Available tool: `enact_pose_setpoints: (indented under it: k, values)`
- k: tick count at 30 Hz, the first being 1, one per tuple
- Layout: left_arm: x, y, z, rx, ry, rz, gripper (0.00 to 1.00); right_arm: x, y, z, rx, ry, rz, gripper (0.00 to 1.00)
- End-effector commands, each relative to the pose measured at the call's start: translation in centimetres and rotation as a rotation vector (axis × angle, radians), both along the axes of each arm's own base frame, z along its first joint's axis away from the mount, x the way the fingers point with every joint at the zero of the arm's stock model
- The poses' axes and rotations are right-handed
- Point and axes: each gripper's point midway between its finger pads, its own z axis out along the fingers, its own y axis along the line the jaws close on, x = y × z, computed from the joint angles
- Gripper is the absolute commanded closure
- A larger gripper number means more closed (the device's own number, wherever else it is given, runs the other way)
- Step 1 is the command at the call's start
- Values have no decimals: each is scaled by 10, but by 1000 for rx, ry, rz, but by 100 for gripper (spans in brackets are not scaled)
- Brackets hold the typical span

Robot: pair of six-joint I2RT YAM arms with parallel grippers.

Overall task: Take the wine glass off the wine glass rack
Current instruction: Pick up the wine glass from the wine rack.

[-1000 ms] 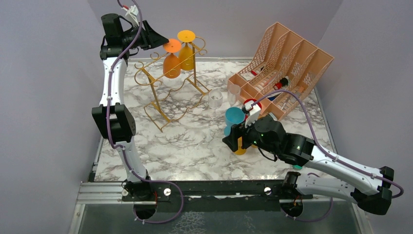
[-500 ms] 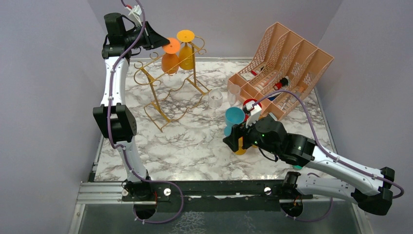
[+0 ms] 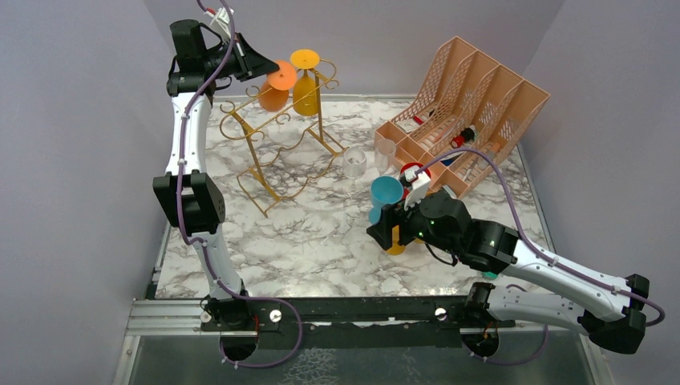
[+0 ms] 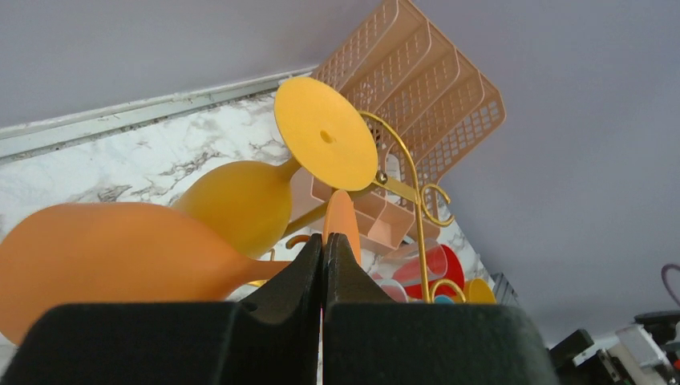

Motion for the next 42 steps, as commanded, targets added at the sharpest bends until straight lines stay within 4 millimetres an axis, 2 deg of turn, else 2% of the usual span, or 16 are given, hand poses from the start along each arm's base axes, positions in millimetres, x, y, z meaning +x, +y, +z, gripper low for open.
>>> enact_pose_setpoints:
  k: [1, 7, 13, 18, 21, 29, 33, 38, 42]
  values:
    - [-5, 12, 42, -25, -93, 55, 100, 0, 2, 12, 31, 4, -15, 21]
    - [-10, 9, 54, -192, -112, 11, 100, -2, 2, 8, 20, 24, -10, 21]
    - [-7, 13, 60, -220, -123, 15, 100, -4, 2, 7, 30, 39, -17, 21]
    - [6, 36, 77, -246, -164, 131, 100, -4, 0, 6, 24, 40, -18, 21]
    - [6, 45, 87, -252, -188, 147, 100, -2, -1, 5, 11, 29, -21, 21]
    - [5, 85, 67, -235, -206, 375, 100, 2, 0, 14, 23, 5, -31, 21]
    - [-6, 98, 63, -145, -227, 467, 100, 2, 2, 18, 34, -2, -23, 21]
    - [-43, 132, 89, -29, -362, 722, 100, 0, 2, 26, 46, -7, -14, 21]
    - [-61, 154, 89, 71, -345, 872, 100, -2, 1, 30, 65, -11, -10, 21]
